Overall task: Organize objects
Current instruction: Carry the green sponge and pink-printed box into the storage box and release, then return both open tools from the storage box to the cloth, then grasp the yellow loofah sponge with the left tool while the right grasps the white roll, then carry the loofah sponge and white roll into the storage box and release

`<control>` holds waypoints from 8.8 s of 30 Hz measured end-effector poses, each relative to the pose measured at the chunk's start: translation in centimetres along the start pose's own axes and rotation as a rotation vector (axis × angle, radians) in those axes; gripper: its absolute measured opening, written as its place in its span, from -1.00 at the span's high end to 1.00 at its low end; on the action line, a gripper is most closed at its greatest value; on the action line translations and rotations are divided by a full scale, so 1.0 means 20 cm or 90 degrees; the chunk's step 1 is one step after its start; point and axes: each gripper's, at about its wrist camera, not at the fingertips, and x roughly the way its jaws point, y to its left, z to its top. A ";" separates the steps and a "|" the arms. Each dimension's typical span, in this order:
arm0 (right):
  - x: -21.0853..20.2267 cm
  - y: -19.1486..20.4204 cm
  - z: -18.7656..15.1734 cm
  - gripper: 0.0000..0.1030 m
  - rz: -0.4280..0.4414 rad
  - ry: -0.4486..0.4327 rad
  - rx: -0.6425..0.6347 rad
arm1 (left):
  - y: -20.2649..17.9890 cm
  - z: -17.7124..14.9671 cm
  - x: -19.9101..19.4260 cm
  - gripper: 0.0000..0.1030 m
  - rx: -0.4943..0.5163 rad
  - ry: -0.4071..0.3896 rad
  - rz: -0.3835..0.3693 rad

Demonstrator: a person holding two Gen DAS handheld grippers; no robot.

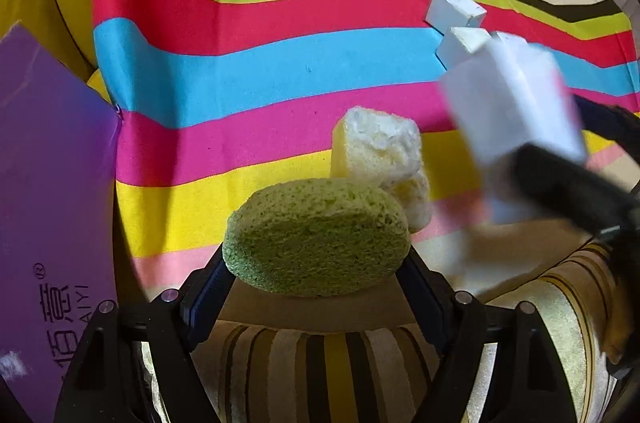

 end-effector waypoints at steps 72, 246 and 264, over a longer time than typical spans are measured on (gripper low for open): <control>-0.08 1.38 0.33 -0.82 0.032 -0.053 -0.217 | 1.08 -0.77 -0.86 -0.57 -0.307 -0.313 0.056; -0.29 -0.21 0.06 0.05 -0.185 -0.063 0.118 | -0.02 0.01 -0.37 0.03 -0.078 -0.203 -0.064; -0.48 0.40 0.13 0.05 -0.111 -0.111 0.008 | 0.28 -0.30 -0.85 0.03 -0.152 -0.328 -0.045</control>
